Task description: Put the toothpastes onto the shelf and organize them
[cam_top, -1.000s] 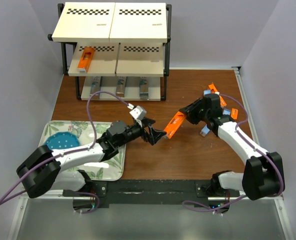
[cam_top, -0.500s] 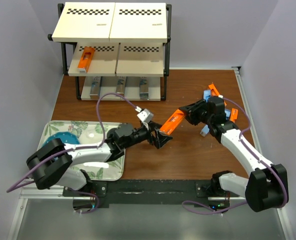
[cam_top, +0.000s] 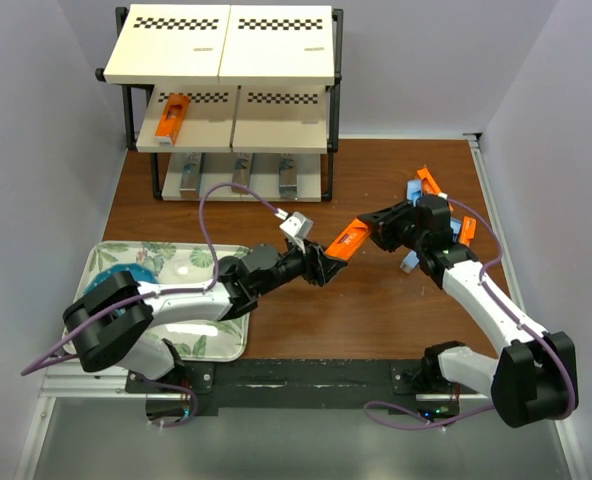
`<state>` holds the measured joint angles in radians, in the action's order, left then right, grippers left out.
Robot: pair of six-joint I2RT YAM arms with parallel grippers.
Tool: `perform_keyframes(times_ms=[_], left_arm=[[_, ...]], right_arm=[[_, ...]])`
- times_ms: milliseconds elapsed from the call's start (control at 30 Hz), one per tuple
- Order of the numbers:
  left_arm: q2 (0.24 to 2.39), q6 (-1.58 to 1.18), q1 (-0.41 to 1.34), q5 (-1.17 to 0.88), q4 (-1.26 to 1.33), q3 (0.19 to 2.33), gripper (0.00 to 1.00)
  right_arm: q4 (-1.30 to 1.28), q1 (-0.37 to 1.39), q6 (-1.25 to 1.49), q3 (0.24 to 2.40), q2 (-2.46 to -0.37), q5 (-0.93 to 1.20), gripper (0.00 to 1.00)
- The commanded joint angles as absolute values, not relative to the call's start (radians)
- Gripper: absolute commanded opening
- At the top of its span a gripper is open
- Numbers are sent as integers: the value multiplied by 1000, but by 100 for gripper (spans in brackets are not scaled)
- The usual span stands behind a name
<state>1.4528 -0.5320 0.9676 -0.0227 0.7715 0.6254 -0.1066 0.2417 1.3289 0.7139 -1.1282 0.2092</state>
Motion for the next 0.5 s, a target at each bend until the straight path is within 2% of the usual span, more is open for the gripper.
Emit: perform_keyframes(times_ms=[0, 167, 233, 267, 300, 367, 400, 467], left_arm=[[1456, -546, 977, 31, 772, 675, 50], [1444, -558, 977, 64, 744, 680, 38], [1434, -558, 977, 75, 727, 683, 33], [1430, -558, 977, 89, 720, 683, 32], [1427, -552, 977, 94, 718, 681, 31], [1413, -540, 977, 110, 703, 680, 31], [1407, -520, 977, 118, 696, 678, 29], [1385, -490, 976, 158, 663, 678, 27]], right_arm=[[-78, 239, 1365, 709, -1085, 209, 23], [-78, 239, 1356, 710, -1081, 201, 27], [-77, 239, 1345, 709, -1078, 201, 34], [-75, 241, 1344, 709, -1080, 201, 40], [-72, 239, 1336, 709, -1077, 202, 51], [-61, 239, 1324, 710, -1075, 207, 62], [-61, 241, 1306, 718, -1075, 212, 73], [-71, 239, 1275, 732, -1074, 213, 81]])
